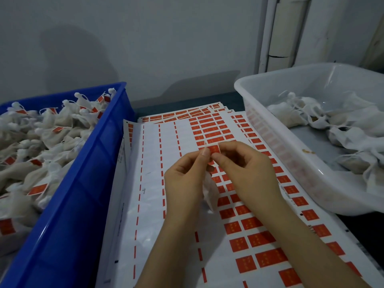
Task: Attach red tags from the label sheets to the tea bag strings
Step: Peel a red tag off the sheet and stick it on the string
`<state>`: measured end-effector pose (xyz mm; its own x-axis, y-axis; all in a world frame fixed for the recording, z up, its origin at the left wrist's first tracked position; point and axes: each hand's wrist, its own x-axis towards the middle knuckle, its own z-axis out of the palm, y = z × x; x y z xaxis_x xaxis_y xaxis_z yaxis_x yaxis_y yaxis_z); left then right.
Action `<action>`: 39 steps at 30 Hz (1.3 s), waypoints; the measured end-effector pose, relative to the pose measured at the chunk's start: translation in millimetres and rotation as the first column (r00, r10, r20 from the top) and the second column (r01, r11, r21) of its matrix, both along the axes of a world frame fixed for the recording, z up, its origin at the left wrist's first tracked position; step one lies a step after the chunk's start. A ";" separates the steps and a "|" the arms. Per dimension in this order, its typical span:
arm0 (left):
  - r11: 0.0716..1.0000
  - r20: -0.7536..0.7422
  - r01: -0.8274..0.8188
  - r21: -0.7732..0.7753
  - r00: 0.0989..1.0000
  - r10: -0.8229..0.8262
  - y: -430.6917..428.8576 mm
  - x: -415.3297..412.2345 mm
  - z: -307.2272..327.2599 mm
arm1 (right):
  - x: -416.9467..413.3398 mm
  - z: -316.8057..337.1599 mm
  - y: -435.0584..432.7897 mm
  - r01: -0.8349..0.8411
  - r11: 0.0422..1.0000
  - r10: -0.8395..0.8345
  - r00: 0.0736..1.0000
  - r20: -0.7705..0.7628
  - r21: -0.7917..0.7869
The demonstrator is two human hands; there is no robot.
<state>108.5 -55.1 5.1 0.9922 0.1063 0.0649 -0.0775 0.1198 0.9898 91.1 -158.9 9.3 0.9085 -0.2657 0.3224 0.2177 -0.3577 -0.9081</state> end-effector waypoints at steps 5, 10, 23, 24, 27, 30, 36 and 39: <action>0.999 0.031 -0.010 0.040 0.999 0.009 0.2 0.1 -0.2 | 0.1 0.5 -0.1 0.011 1.000 -0.011 1.000 0.010 0.013; 0.998 0.058 -0.006 0.056 0.998 0.002 0.7 0.8 -0.6 | 0.3 0.4 1.1 0.006 1.000 -0.007 1.000 0.028 0.029; 0.990 0.120 0.015 0.142 0.992 -0.032 2.3 -0.4 -4.4 | 0.1 -3.4 -2.6 -0.063 0.996 0.057 0.995 0.085 0.062; 0.989 0.126 0.015 0.147 0.991 -0.034 2.2 -0.2 -4.5 | 0.5 -3.3 -2.7 -0.069 0.995 0.064 0.995 0.080 0.071; 0.992 0.132 0.016 0.127 0.991 -0.033 2.0 -0.3 -3.7 | 0.5 -1.3 -1.5 -0.093 0.991 0.088 0.994 0.063 0.100; 1.000 0.073 -0.012 0.017 0.997 0.010 4.1 2.4 -3.6 | 1.3 2.7 -1.3 -0.076 0.976 0.076 0.997 0.010 0.203; 0.961 -0.101 -0.026 -0.276 0.995 -0.002 11.2 9.1 0.2 | 3.5 -4.6 8.1 -0.247 0.961 0.220 0.955 -0.198 -0.124; 0.924 -0.183 -0.032 -0.382 0.982 -0.041 13.6 11.0 0.1 | 5.8 -13.1 13.0 -0.223 0.943 0.172 0.962 -0.210 -0.249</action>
